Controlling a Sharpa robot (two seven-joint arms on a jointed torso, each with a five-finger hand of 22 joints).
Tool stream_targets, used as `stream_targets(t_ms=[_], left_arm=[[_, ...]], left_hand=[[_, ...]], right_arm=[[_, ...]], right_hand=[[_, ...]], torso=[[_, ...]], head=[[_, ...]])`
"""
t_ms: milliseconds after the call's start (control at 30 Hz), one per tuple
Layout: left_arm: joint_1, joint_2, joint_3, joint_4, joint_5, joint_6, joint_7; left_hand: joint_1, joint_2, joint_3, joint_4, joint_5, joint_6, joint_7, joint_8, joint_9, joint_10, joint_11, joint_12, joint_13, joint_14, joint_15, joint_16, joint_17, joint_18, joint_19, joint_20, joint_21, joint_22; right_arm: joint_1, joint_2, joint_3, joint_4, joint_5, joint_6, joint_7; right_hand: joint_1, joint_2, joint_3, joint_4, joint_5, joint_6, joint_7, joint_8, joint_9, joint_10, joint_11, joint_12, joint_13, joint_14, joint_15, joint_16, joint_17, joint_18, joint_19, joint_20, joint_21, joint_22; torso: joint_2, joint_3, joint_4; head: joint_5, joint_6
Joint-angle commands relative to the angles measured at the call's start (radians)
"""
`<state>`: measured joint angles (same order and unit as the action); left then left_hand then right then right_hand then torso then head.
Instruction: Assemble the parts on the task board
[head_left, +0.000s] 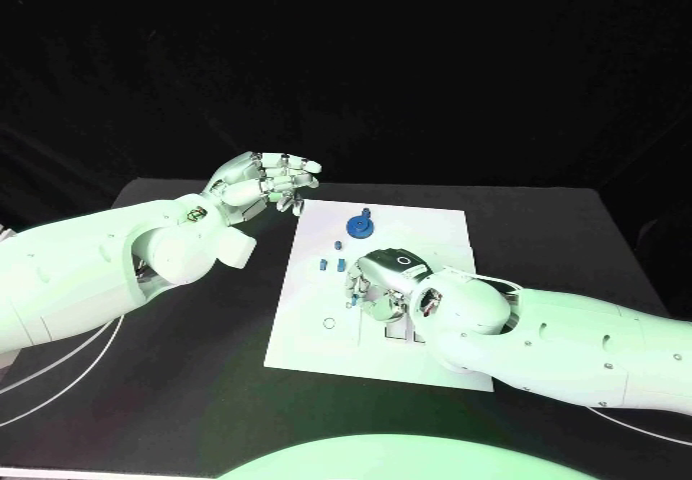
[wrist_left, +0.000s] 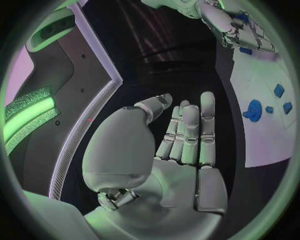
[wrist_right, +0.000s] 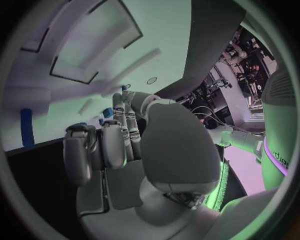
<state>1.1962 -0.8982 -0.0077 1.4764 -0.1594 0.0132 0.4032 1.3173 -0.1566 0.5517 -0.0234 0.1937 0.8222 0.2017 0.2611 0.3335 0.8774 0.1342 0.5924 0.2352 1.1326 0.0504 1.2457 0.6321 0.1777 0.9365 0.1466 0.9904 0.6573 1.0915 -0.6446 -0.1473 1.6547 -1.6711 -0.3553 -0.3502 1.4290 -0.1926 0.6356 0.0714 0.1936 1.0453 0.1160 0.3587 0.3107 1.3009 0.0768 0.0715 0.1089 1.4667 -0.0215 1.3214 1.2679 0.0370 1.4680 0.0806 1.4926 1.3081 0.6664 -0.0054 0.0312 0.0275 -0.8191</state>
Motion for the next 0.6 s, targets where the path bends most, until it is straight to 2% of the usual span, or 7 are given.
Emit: stream_targets(t_ms=[33,600], left_arm=[[0.000,0.002,0.001,0.003,-0.004,0.006,0.003],[0.000,0.002,0.001,0.000,-0.004,0.005,0.002]], left_hand=[[0.006,-0.005,-0.005,0.000,0.007,-0.003,0.003,0.001,0.000,-0.008,-0.001,-0.001,-0.001,-0.001,0.006,-0.002,0.000,0.007,0.006,0.003,-0.004,-0.001],[0.007,-0.004,-0.005,0.000,0.007,-0.003,0.003,0.003,0.000,-0.009,-0.001,0.000,-0.001,-0.001,0.007,-0.001,0.000,0.007,0.006,0.004,-0.005,-0.001]], right_arm=[[-0.002,0.005,0.000,-0.002,-0.017,-0.011,-0.004],[-0.006,0.014,0.000,0.000,-0.013,-0.011,0.001]], right_hand=[[-0.006,0.008,0.002,-0.007,0.006,0.004,0.001,0.003,0.001,0.034,-0.031,0.000,0.001,0.056,-0.009,-0.002,0.000,-0.014,0.056,-0.006,-0.003,0.183],[-0.007,0.007,0.002,-0.008,0.006,0.004,0.002,0.004,0.002,0.035,-0.031,0.000,0.001,0.056,-0.009,-0.001,0.001,-0.015,0.057,-0.007,-0.001,0.185]], torso=[[0.000,0.0003,-0.0001],[-0.001,0.0001,-0.0006]], head=[[0.001,-0.001],[0.003,-0.004]])
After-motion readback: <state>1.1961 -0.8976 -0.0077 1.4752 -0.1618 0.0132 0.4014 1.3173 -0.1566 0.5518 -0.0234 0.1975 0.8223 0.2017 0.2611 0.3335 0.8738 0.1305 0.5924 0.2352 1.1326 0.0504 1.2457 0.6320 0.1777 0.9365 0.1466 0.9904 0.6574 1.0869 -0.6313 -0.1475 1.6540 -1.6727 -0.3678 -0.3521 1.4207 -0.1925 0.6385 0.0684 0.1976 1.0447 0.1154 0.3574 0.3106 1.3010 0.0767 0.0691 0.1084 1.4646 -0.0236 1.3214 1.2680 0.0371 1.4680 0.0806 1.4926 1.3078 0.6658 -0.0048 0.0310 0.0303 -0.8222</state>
